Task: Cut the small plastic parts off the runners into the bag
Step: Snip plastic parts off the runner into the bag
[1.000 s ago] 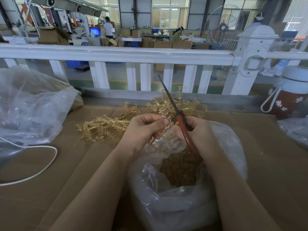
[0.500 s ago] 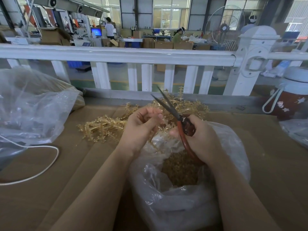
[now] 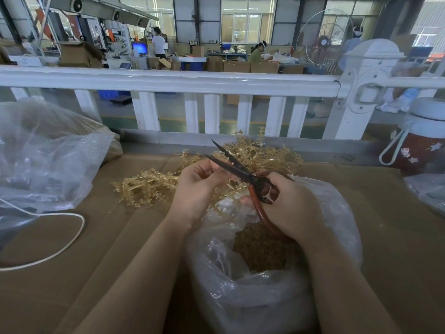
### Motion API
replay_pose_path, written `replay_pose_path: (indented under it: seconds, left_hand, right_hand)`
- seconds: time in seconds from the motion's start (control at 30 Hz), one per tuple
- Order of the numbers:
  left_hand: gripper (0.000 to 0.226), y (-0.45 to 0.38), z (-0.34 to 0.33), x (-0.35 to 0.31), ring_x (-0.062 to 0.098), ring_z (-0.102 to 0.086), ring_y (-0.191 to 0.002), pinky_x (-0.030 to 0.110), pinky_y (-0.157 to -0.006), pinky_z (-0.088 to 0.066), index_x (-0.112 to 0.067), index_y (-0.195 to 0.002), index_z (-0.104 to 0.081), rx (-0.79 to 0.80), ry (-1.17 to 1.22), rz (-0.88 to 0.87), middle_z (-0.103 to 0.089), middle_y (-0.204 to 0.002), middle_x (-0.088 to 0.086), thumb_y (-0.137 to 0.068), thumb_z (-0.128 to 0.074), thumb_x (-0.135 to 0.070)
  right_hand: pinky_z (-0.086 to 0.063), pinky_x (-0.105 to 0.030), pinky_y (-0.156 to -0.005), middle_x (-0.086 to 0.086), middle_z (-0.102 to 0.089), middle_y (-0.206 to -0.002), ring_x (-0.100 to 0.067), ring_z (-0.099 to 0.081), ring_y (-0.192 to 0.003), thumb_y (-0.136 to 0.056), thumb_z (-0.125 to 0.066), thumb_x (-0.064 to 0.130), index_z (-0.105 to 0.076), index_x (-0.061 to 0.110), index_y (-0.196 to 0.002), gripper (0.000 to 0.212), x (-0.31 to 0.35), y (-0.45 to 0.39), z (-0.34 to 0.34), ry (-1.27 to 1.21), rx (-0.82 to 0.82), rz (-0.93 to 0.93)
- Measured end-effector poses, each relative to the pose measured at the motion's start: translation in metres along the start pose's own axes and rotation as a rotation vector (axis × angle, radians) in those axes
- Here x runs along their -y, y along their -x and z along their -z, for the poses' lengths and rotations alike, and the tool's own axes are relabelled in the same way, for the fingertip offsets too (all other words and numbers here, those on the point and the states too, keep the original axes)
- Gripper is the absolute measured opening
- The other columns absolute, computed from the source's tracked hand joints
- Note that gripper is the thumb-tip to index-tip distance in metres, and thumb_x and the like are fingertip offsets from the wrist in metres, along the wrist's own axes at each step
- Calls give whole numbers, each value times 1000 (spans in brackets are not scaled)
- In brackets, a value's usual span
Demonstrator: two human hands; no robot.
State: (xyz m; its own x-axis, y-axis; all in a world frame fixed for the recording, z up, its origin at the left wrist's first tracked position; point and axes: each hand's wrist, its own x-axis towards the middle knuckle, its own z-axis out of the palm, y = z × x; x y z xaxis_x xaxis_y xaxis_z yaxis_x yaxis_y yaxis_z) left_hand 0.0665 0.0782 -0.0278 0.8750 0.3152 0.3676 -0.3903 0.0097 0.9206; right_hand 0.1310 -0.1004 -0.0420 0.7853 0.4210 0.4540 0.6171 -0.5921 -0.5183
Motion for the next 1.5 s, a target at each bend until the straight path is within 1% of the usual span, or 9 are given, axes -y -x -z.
replay_pose_path:
  seconds: [0.17, 0.4, 0.57, 0.7, 0.83, 1.03, 1.13, 1.27, 1.5]
  left_hand:
    - [15, 0, 0, -1, 29, -53, -83, 37, -81, -45, -15, -83, -76, -7, 36, 2, -67, -88, 18, -89, -67, -5]
    - [8, 1, 1, -1, 32, -54, -86, 43, -87, -45, -8, -87, -74, -9, 60, 19, -64, -92, 24, -85, -69, -13]
    - [8, 0, 1, 0, 32, -51, -88, 45, -84, -40, -10, -85, -75, -4, 90, 29, -61, -93, 24, -83, -71, -16]
    - [7, -1, 2, 1, 30, -50, -85, 36, -76, -43, -10, -85, -75, -25, 85, 59, -62, -92, 24, -86, -69, -12]
    - [14, -2, 4, 3, 17, -48, -60, 24, -61, -42, -3, -84, -70, -103, 89, 96, -61, -75, 15, -93, -60, -1]
    - [11, -3, 5, 2, 12, -51, -57, 18, -56, -45, -4, -80, -72, -98, 85, 116, -60, -70, 15, -89, -67, -3]
    - [8, -1, 1, 3, 13, -53, -60, 18, -60, -48, -7, -83, -75, -41, 43, 132, -62, -70, 12, -87, -70, -3]
    - [11, -1, -6, 2, 13, -59, -62, 20, -65, -53, -6, -85, -69, 17, 35, 134, -67, -71, 7, -84, -71, 5]
    - [10, 1, -10, 0, 17, -64, -65, 23, -65, -54, -7, -91, -61, 10, 50, 101, -70, -69, 5, -88, -67, 0]
  right_hand:
    - [-35, -5, -51, 31, -57, -73, 20, -53, -76, -62, -43, 97, -60, 42, -91, 65, -1, 0, 0, 44, -45, 12]
    - [-40, -2, -60, 30, -55, -69, 24, -49, -88, -67, -61, 86, -61, 43, -90, 48, -2, 0, -1, 43, -50, 20]
    - [-37, -4, -53, 32, -54, -69, 15, -54, -69, -70, -69, 77, -69, 39, -93, 45, 0, 1, 0, 39, -40, 11]
    - [-32, -6, -53, 32, -57, -71, 13, -54, -69, -69, -66, 83, -65, 43, -95, 47, 1, 0, 1, 25, -1, -11]
    - [-32, -9, -58, 33, -57, -75, 13, -53, -73, -65, -58, 91, -63, 45, -102, 58, -2, -1, -1, -2, 42, -14]
    - [-42, -22, -59, 30, -65, -77, 4, -61, -69, -52, -44, 102, -64, 38, -80, 74, -1, -3, -3, -186, -24, -109]
    - [-41, -19, -59, 39, -64, -77, 15, -60, -77, -57, -57, 90, -63, 40, -76, 54, 2, -4, -1, -316, -85, -142]
    - [-45, -7, -52, 27, -70, -74, 8, -65, -69, -78, -84, 42, -69, 34, -77, 17, 1, -8, -4, -455, -18, -167]
    - [-45, -9, -49, 7, -71, -72, 3, -63, -55, -82, -83, 18, -70, 24, -77, 16, 3, -10, -6, -536, 25, -179]
